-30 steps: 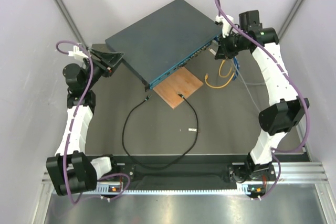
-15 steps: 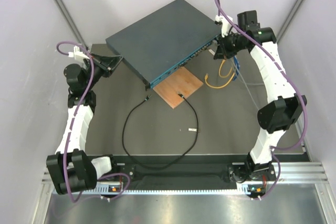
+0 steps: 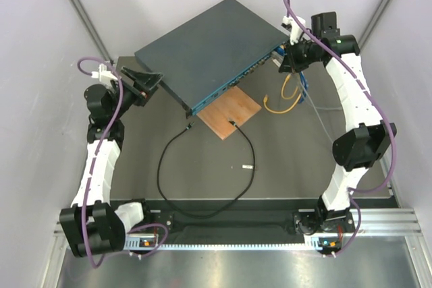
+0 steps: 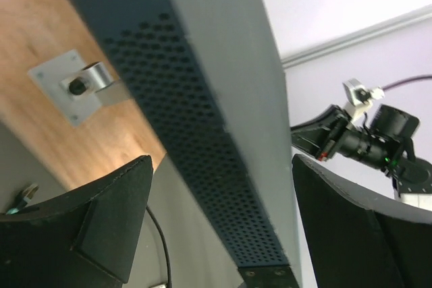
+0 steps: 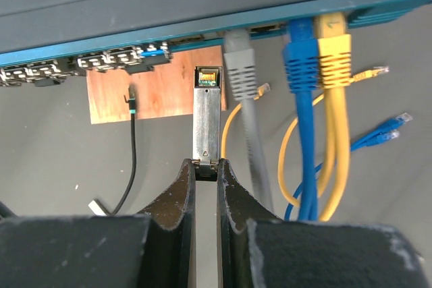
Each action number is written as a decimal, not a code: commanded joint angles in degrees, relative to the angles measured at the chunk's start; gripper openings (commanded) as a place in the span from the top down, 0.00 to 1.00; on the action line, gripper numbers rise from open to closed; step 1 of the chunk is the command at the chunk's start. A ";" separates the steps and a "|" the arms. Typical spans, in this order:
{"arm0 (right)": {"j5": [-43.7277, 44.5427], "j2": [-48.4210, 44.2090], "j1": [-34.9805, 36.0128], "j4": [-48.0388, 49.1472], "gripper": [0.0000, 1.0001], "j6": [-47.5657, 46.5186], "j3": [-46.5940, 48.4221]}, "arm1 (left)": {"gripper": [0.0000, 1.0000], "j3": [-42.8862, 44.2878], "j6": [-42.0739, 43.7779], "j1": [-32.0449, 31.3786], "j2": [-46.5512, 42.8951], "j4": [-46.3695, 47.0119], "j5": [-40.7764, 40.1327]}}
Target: Insert the plug into the switch port
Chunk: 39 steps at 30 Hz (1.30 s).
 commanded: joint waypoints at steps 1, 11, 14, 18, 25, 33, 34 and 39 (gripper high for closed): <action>-0.41 -3.41 -0.99 2.20 1.00 0.90 0.27 | 0.11 -0.53 1.32 2.10 -2.09 -3.86 0.78; -0.76 -2.35 -1.08 2.46 1.00 0.90 0.44 | 0.04 -0.10 -4.84 0.69 4.14 9.06 2.97; -0.76 -2.18 -1.08 2.55 1.00 0.90 0.44 | 0.08 0.78 -5.36 -0.36 6.07 11.26 2.27; -1.55 -1.65 -1.35 3.08 1.00 1.25 0.88 | 0.25 1.57 -5.63 -1.76 8.10 13.46 2.44; -3.65 -0.51 -1.43 2.55 1.00 1.52 1.41 | 0.60 1.58 -5.81 -1.94 8.72 13.37 2.27; -5.59 -0.33 -1.35 2.55 1.00 1.69 0.79 | 0.88 1.66 -5.10 -1.86 8.28 11.88 1.92; -5.68 -0.24 -1.35 2.38 1.00 1.69 0.79 | 0.91 1.75 -5.10 -1.86 8.28 11.79 1.92; -6.03 0.11 -1.35 2.64 1.00 1.60 0.88 | 0.96 1.75 -4.58 -1.94 8.19 11.35 2.09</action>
